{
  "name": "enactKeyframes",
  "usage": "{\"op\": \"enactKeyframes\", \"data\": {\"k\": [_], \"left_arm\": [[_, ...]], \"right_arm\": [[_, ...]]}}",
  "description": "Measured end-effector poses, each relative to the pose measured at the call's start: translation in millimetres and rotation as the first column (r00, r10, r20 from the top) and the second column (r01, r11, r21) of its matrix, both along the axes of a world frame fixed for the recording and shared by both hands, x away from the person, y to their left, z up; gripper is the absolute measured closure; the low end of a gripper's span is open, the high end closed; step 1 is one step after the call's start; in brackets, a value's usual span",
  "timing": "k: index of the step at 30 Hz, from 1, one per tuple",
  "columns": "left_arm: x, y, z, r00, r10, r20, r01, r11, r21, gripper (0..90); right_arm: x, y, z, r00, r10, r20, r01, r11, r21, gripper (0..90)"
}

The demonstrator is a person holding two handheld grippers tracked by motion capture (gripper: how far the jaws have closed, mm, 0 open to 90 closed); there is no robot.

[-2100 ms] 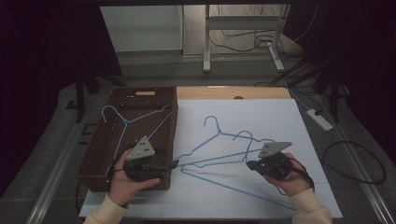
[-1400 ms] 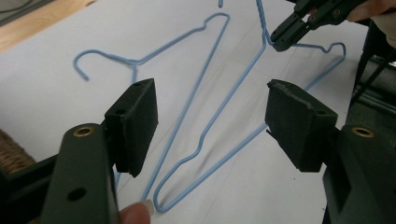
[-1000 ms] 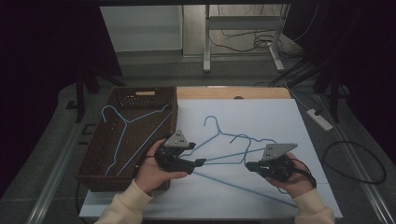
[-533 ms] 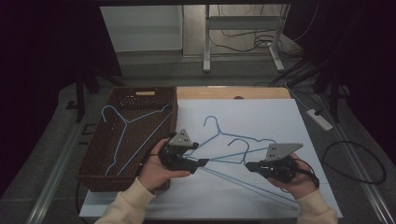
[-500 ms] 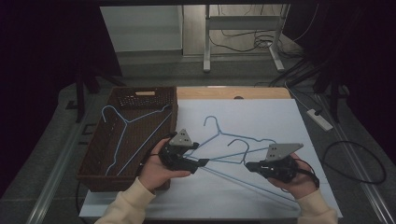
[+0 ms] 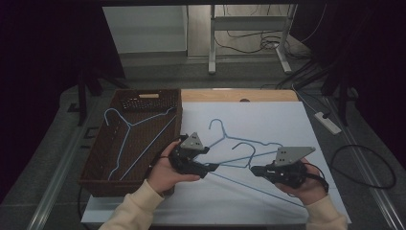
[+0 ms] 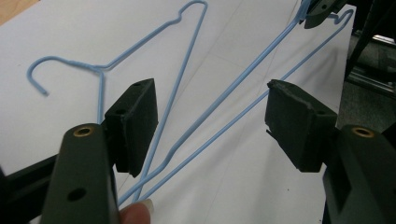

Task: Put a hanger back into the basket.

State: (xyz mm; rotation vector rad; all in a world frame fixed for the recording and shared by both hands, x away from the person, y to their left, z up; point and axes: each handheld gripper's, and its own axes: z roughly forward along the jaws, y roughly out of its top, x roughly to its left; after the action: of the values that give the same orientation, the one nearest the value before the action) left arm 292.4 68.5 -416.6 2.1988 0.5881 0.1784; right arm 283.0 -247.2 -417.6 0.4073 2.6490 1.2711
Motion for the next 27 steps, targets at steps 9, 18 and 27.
{"op": "enactKeyframes", "data": {"k": [9, 18, 27], "left_arm": [[6.1, -14.3, -3.8, 0.9981, -0.058, -0.018, 0.059, 0.998, 0.024, 34.6], [13.5, -41.5, -12.8, 0.9919, -0.125, -0.023, 0.127, 0.9841, 0.125, 51.0], [9.7, -48.5, -12.8, 0.9853, -0.168, -0.03, 0.171, 0.968, 0.184, 78.5]], "right_arm": [[-0.6, 1.2, 3.3, 0.9999, 0.01, 0.0, -0.01, 1.0, 0.017, 88.0], [-2.4, 1.7, 8.1, 0.9995, 0.032, 0.006, -0.032, 0.999, 0.033, 88.0], [1.0, -6.2, 7.1, 0.9996, -0.018, 0.024, 0.017, 0.999, 0.043, 87.7]]}}
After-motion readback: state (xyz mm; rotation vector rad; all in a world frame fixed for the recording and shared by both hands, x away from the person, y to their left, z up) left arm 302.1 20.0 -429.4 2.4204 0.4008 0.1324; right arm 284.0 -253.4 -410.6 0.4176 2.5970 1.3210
